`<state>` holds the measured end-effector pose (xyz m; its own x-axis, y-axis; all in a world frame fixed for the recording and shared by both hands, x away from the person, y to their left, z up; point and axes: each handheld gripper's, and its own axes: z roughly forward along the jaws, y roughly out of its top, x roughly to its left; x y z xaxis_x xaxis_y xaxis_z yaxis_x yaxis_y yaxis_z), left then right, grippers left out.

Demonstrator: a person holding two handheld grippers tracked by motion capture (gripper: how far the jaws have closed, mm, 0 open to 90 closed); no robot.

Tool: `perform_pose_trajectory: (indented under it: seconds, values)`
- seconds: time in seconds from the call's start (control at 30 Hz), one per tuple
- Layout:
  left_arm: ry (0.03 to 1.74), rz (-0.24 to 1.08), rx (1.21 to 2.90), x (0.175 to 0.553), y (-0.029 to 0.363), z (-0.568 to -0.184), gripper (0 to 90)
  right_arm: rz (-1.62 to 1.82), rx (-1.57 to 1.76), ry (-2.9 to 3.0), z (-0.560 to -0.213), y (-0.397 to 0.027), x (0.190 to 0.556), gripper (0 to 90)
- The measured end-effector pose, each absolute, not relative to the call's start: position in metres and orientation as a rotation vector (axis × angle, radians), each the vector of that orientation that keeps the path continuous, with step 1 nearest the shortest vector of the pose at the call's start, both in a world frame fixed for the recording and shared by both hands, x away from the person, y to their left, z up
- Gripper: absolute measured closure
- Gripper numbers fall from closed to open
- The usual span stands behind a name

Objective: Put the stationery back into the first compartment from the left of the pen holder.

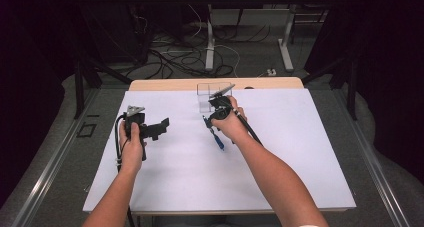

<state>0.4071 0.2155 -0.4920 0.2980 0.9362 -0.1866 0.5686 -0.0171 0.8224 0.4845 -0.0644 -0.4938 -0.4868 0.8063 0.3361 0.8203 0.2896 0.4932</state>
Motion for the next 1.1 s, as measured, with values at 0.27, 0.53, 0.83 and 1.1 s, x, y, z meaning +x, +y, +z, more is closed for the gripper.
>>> perform_pose_trajectory:
  seconds: [0.27,0.53,0.83,1.1]
  values:
    - [1.378,0.532,1.696,0.407,0.215,-0.492,0.2,-1.124,-1.588,-2.524,-0.482,-0.073,0.486,80.2]
    - [1.376,0.534,1.694,0.407,0.215,-0.492,0.2,-1.294,-1.604,-2.515,-0.467,-0.082,0.484,80.2]
    - [1.377,0.535,1.693,0.407,0.215,-0.492,0.2,-1.491,-1.628,-2.491,-0.452,-0.09,0.481,80.2]
    - [1.375,0.534,1.693,0.408,0.215,-0.492,0.2,-1.583,-1.628,-2.497,-0.441,-0.095,0.481,80.2]
